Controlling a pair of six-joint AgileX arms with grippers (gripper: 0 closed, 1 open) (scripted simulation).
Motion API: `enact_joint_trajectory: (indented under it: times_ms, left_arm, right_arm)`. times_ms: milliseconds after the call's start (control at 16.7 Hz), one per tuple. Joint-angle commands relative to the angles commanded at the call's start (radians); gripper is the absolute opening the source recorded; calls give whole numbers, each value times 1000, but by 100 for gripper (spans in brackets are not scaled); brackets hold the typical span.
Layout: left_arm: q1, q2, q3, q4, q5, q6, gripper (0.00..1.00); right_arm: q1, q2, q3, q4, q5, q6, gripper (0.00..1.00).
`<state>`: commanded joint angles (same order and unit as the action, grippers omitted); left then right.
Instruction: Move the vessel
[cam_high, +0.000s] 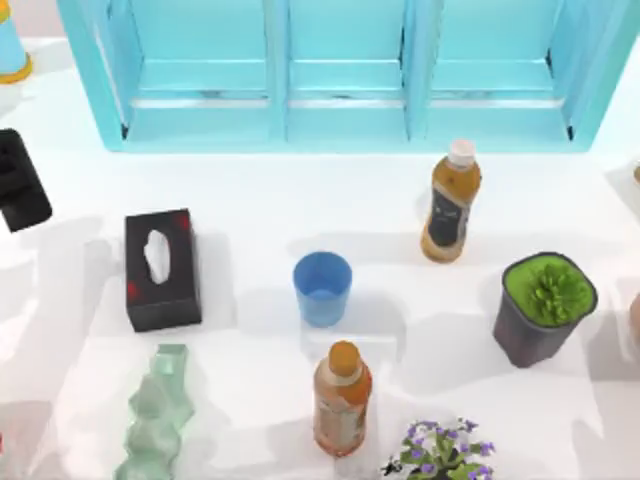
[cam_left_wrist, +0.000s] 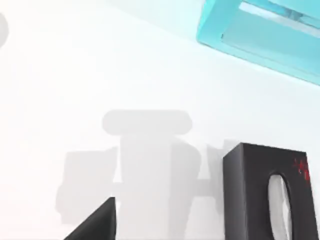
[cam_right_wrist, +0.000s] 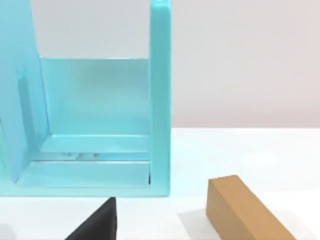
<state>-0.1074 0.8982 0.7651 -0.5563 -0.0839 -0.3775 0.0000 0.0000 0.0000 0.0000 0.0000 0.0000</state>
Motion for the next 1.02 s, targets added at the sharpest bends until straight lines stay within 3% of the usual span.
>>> enact_joint_trajectory:
  times_ms: [480,1020]
  left_arm:
    - [-236,880,703,-526,-18,-236,100]
    - [-561,1339,1317,-872,62,-335,100]
  right_arm:
    - [0,0,0,0,0,0,100]
    - [0,0,0,0,0,0,100]
